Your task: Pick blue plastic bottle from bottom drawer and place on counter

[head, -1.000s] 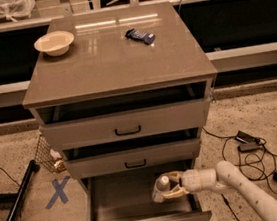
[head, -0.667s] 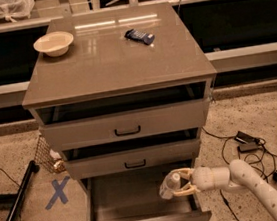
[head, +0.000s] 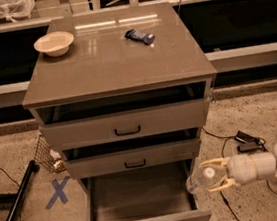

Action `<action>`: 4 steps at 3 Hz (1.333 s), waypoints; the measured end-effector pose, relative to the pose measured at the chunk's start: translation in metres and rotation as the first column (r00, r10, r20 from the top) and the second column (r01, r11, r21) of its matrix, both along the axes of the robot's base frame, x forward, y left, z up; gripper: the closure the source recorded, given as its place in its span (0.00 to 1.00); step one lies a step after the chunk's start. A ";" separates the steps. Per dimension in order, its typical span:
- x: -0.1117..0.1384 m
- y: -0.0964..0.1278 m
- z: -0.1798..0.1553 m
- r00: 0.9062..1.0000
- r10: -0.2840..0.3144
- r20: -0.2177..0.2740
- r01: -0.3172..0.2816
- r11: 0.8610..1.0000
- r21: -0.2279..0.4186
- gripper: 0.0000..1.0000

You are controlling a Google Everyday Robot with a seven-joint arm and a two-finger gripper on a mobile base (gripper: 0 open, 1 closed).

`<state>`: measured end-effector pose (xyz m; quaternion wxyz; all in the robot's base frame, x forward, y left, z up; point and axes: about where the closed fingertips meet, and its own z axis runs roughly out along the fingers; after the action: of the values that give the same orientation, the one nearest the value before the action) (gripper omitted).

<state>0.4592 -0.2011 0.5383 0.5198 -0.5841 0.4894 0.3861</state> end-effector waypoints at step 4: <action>-0.013 -0.024 0.087 0.999 0.048 0.005 -0.049 0.994 0.098 1.00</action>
Offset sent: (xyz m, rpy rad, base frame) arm 0.0008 -0.0058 0.0404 -0.0557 -0.0293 0.0284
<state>0.4460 -0.2253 0.6248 0.5391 -0.5699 0.4549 0.4216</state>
